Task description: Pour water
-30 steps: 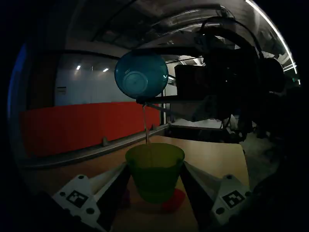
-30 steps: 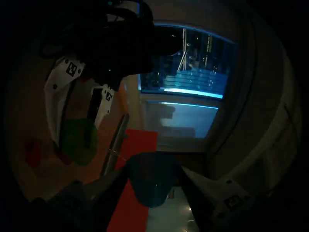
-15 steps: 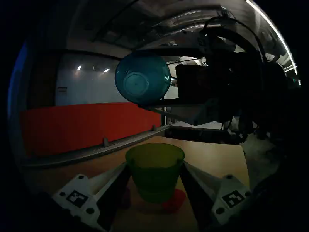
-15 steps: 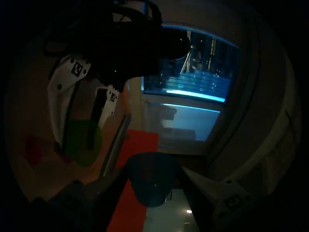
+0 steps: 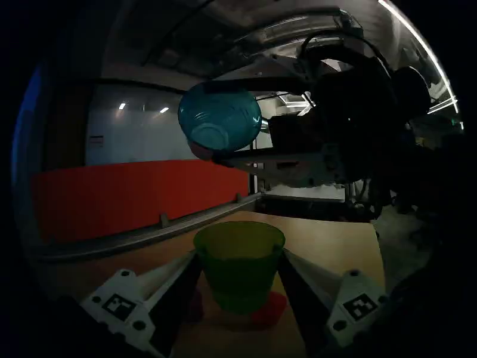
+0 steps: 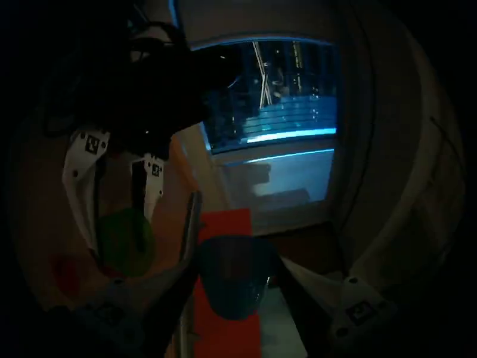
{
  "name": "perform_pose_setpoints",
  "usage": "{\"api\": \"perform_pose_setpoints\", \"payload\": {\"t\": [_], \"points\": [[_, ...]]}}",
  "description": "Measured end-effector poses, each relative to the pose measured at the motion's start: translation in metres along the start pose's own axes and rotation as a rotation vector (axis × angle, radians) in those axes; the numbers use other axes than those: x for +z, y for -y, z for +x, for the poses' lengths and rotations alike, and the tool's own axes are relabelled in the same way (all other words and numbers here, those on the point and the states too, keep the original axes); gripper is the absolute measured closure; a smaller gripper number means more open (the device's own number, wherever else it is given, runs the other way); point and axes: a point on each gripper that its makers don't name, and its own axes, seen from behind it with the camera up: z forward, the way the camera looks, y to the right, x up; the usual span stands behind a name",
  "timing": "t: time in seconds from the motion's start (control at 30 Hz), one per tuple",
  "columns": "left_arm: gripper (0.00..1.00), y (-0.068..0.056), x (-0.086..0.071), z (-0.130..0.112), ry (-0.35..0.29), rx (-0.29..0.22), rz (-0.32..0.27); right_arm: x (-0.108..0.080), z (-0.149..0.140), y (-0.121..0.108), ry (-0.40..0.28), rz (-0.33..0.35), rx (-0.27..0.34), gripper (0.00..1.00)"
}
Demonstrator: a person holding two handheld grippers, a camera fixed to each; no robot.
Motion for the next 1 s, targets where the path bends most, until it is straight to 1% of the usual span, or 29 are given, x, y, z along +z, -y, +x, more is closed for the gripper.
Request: {"api": "perform_pose_setpoints", "payload": {"t": [0.17,0.5,0.6,0.77,1.0], "points": [[0.16,0.002,-0.002,0.001,-0.001,0.0,0.006,-0.005,0.0,-0.003,-0.016,-0.007,0.159,0.09],[0.16,0.002,-0.003,0.0,0.003,0.003,0.007,-0.013,0.006,0.004,-0.046,-0.013,0.49,0.09],[0.16,0.002,-0.002,0.0,0.004,0.007,0.008,-0.014,0.009,0.005,-0.058,-0.013,0.603,0.09],[0.16,0.001,-0.003,0.001,0.002,0.008,0.007,-0.016,0.014,0.009,-0.081,0.0,0.825,0.09],[0.16,0.004,-0.004,0.003,0.005,0.015,0.012,-0.016,0.008,0.012,-0.084,0.033,1.064,0.09]]}}
